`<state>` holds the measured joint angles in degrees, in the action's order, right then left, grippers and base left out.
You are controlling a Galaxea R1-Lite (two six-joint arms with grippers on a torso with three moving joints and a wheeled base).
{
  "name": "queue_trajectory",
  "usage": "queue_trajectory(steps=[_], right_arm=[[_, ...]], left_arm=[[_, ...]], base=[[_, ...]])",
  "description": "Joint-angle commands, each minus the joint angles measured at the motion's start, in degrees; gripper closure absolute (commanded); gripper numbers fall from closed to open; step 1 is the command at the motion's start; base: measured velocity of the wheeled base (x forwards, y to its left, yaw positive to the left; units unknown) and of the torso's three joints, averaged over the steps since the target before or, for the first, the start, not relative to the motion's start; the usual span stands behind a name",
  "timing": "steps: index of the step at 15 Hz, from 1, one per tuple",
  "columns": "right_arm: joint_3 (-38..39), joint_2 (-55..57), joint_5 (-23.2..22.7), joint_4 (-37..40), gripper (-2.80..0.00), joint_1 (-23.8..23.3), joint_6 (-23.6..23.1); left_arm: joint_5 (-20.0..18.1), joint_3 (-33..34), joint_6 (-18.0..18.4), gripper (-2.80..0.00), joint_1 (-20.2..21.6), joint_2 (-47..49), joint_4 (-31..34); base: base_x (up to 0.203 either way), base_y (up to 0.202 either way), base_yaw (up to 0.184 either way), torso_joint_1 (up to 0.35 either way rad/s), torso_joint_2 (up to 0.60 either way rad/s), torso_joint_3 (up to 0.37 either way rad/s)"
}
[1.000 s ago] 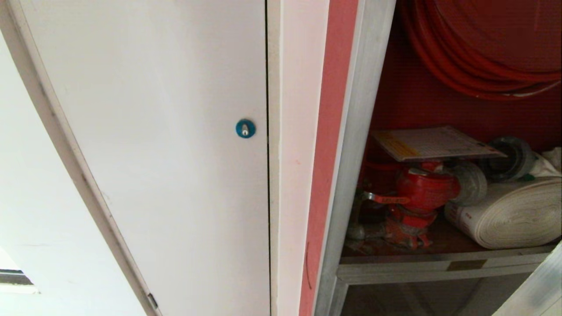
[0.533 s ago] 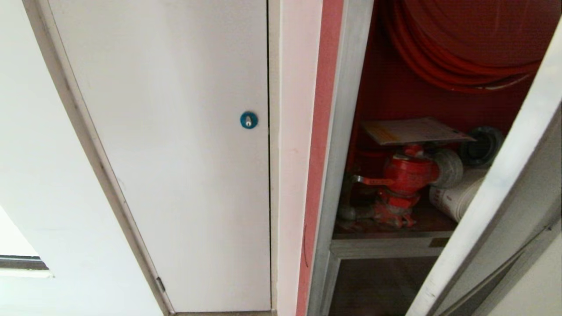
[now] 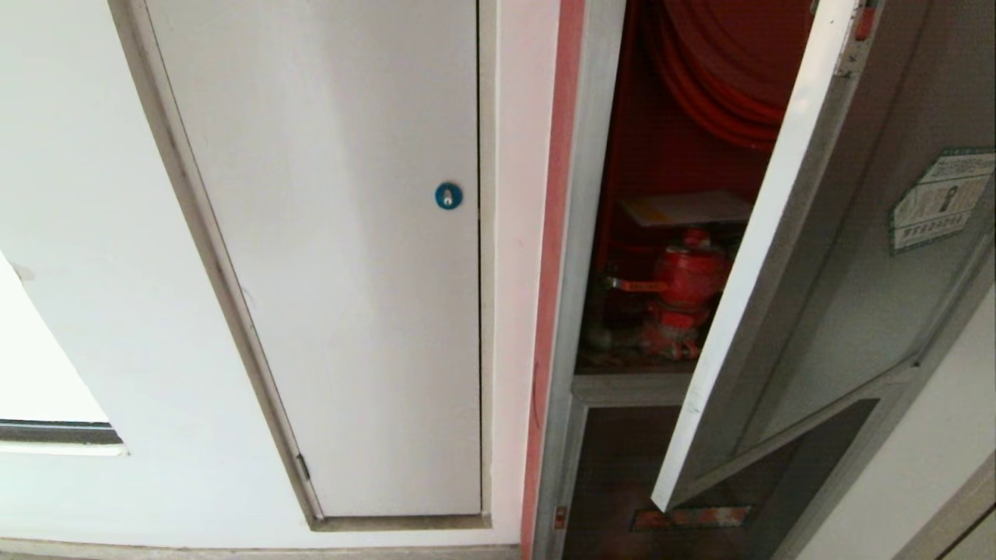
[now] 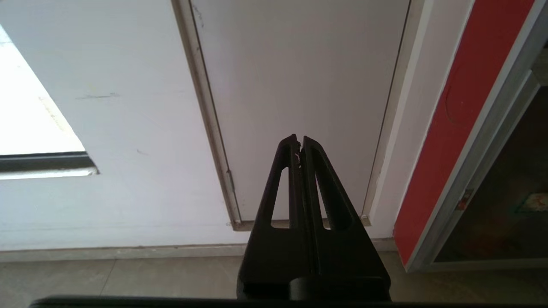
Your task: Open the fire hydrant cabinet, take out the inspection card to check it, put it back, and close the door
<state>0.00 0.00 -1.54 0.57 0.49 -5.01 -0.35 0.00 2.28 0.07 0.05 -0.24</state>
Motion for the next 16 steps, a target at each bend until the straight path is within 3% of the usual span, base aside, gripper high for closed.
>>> queue_trajectory(steps=[1,16], right_arm=[[0.0,0.1,0.0,0.0,0.00,0.0,-0.1],[0.0,0.1,0.0,0.0,0.00,0.0,-0.1]], left_arm=[[0.0,0.1,0.0,0.00,0.0,0.0,0.0],[0.1,0.1,-0.4,0.00,0.0,0.0,0.0]], base=[[-0.194,0.000,-0.001,0.002,0.00,0.002],[-0.186,0.000,0.001,0.000,0.00,0.003]])
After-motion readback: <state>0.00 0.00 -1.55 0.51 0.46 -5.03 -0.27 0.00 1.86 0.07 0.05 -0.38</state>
